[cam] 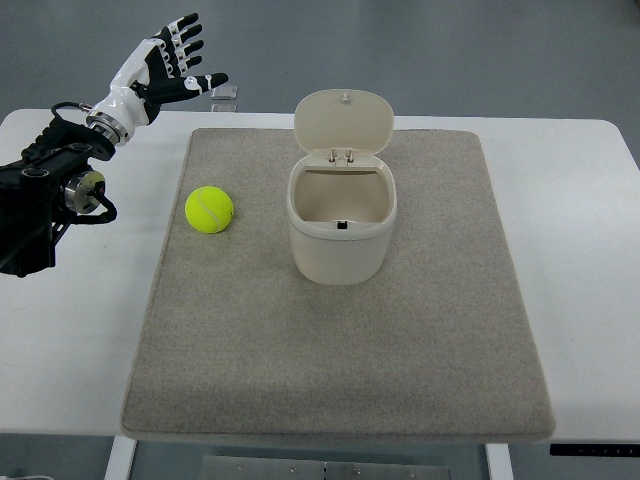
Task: Put tennis ball into box with left hand
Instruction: 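Swing the left hand forward and down toward the tennis ball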
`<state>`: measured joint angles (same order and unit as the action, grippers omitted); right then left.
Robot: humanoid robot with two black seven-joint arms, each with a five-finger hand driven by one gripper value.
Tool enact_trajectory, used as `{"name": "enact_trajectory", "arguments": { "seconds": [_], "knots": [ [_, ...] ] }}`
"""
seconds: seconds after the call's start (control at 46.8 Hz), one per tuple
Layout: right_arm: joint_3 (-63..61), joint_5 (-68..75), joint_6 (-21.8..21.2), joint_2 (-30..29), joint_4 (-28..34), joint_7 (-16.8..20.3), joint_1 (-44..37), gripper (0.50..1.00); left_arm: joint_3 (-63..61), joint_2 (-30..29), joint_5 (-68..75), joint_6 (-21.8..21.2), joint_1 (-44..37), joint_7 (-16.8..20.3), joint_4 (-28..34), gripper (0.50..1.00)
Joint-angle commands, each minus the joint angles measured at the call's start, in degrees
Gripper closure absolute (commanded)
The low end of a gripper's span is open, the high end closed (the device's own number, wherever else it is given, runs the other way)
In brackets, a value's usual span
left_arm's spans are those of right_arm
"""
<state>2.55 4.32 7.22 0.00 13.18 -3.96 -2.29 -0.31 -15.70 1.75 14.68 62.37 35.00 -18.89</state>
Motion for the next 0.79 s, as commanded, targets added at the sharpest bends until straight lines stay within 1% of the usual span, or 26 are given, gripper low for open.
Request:
{"name": "enact_trajectory", "arguments": {
  "seconds": [0.0,0.064,0.235,0.342,0.428,0.578,0.77],
  "knots": [
    [0.0,0.1,0.0,0.0,0.0,0.0,0.0,0.599,-5.5,-1.3,0.0,1.2,1.1,0.0,0.0,0.525],
    [0.0,0.0,0.0,0.0,0.0,0.0,0.0,0.597,-8.6,-2.1,0.0,2.9,1.9,0.0,0.0,0.525],
    [0.0,0.0,0.0,0.0,0.0,0.0,0.0,0.597,-18.0,-4.9,0.1,9.7,5.2,0.0,0.1,0.525],
    [0.0,0.0,0.0,0.0,0.0,0.0,0.0,0.599,-25.5,-6.4,0.8,12.6,7.8,0.0,0.3,0.525],
    [0.0,0.0,0.0,0.0,0.0,0.0,0.0,0.599,-29.2,-7.6,4.2,15.0,9.7,0.0,0.3,0.527],
    [0.0,0.0,0.0,0.0,0.0,0.0,0.0,0.599,-29.6,-8.6,15.9,15.4,10.7,0.0,0.6,0.536],
    [0.0,0.0,0.0,0.0,0.0,0.0,0.0,0.599,-29.7,-9.5,21.2,15.6,11.8,0.0,-0.1,0.536]
  ]
}}
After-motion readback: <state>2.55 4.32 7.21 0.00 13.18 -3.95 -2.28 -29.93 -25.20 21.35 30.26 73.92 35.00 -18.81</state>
